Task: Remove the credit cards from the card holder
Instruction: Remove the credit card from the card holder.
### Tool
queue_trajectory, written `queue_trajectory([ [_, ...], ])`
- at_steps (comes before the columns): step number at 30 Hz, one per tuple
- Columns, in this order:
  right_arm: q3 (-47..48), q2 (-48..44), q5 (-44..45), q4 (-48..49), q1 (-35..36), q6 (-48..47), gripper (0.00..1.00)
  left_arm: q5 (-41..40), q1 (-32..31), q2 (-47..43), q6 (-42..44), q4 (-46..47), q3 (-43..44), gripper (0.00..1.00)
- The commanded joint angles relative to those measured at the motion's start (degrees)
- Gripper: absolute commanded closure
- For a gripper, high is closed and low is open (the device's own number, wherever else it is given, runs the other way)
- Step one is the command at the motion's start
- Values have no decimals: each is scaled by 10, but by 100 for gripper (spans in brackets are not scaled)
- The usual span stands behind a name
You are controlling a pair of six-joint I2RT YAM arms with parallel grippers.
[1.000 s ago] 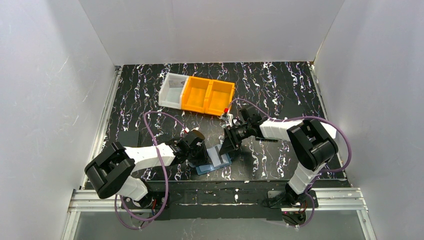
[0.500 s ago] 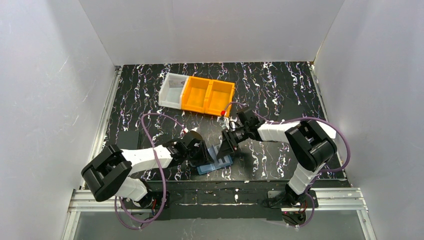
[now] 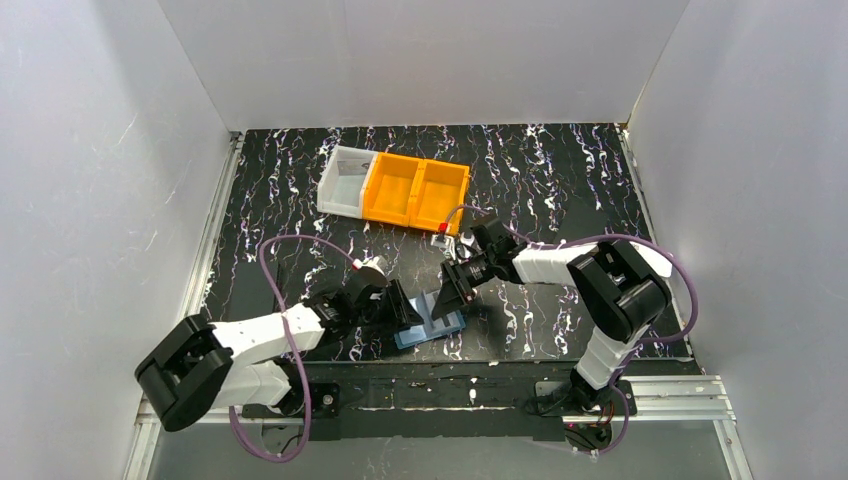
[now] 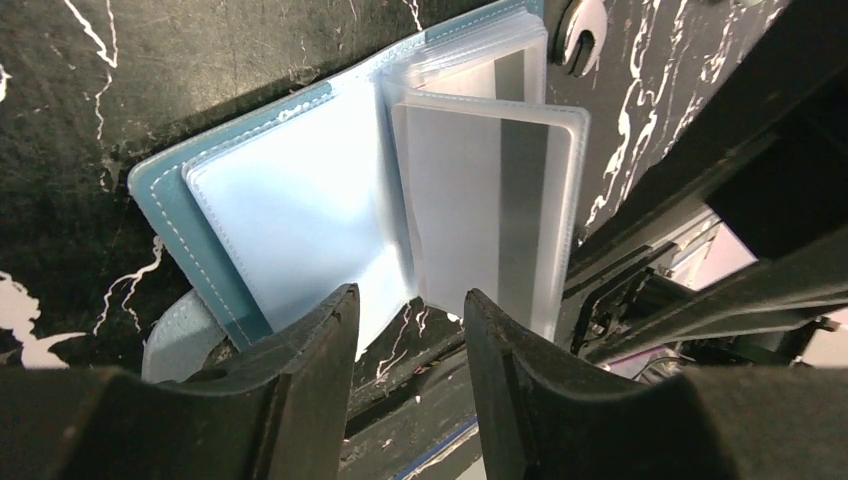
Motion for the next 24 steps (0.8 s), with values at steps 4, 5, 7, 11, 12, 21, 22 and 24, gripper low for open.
queue_trajectory([
  [4,5,16,-23,21,20,-2,62,1,10,-47,-35,38,-32,49],
  [5,6,16,-23,21,22,-2,62,2,10,-48,-39,46,-35,47],
  [7,7,17,-24,20,24,-4,62,5,11,-49,-49,62,-40,42],
  [11,10,21,-25,15,30,-11,62,9,14,-46,-70,96,-48,40],
  [12,11,22,-25,11,31,-14,62,10,15,-46,-75,101,-50,40],
  [21,19,32,-26,-4,35,-27,61,2,19,-75,-102,151,-82,40],
  [22,19,33,-27,-4,36,-28,61,2,19,-79,-101,154,-85,40],
  [24,21,35,-27,-4,37,-28,61,3,19,-85,-100,156,-89,40],
])
